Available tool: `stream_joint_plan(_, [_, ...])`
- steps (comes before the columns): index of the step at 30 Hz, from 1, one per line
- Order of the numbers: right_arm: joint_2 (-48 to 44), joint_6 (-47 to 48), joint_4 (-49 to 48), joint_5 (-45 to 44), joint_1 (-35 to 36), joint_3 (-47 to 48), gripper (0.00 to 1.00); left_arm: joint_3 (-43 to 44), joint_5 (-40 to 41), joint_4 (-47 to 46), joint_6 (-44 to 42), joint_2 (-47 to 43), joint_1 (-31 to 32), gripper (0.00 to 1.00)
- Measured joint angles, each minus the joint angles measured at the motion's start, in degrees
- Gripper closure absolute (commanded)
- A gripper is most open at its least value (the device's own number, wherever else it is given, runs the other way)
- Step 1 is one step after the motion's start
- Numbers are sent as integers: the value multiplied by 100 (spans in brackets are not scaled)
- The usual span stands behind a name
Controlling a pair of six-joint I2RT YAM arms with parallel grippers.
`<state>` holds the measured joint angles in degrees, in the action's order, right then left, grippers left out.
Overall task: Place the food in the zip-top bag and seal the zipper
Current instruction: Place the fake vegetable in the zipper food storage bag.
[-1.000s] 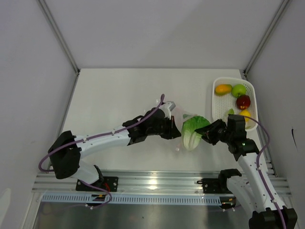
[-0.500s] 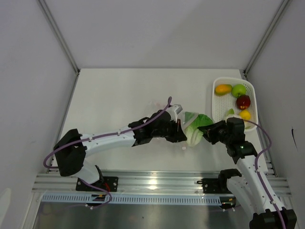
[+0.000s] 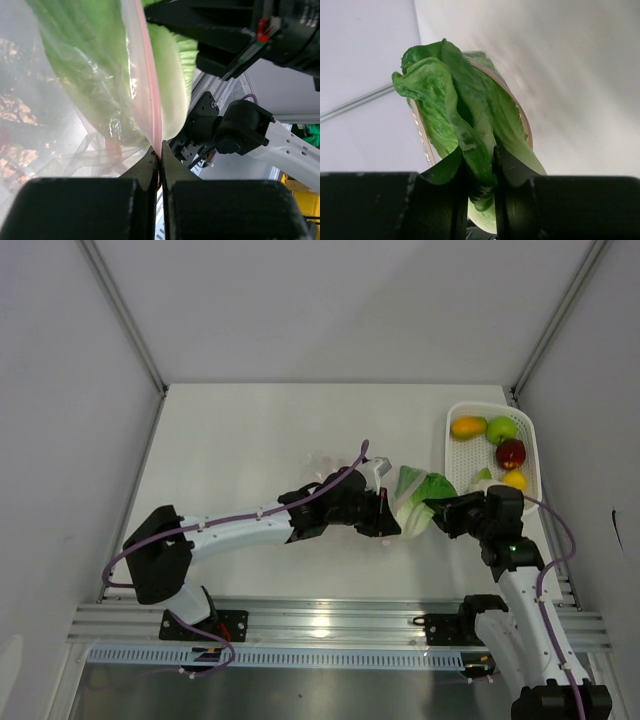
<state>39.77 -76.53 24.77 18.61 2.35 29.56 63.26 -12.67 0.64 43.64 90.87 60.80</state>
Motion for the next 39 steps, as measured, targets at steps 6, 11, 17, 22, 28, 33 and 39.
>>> stream_joint_plan(6, [11, -2, 109, 306, -448, 229, 100, 0, 50, -28, -92, 4, 0, 99])
stream_joint_plan(11, [122, -129, 140, 455, -575, 229, 100, 42, 146, 105, -330, 103, 0, 99])
stream_joint_plan(17, [487, 7, 164, 192, -275, 365, 100, 341, 81, 481, -527, 282, 2, 99])
stream_joint_plan(22, [754, 262, 48, -214, 319, 540, 100, 894, -667, 719, -623, 498, 2, 99])
stream_joint_plan(28, [1032, 682, -61, 48, 459, 697, 100, 1130, -1591, 675, -835, 675, -50, 99])
stream_joint_plan(33, [1495, 1108, -199, 636, 444, 872, 100, 1080, -1757, 671, -944, 702, -105, 99])
stream_joint_plan(39, [1532, 1357, -337, 1069, 363, 872, 100, 938, -1631, 739, -855, 697, -133, 99])
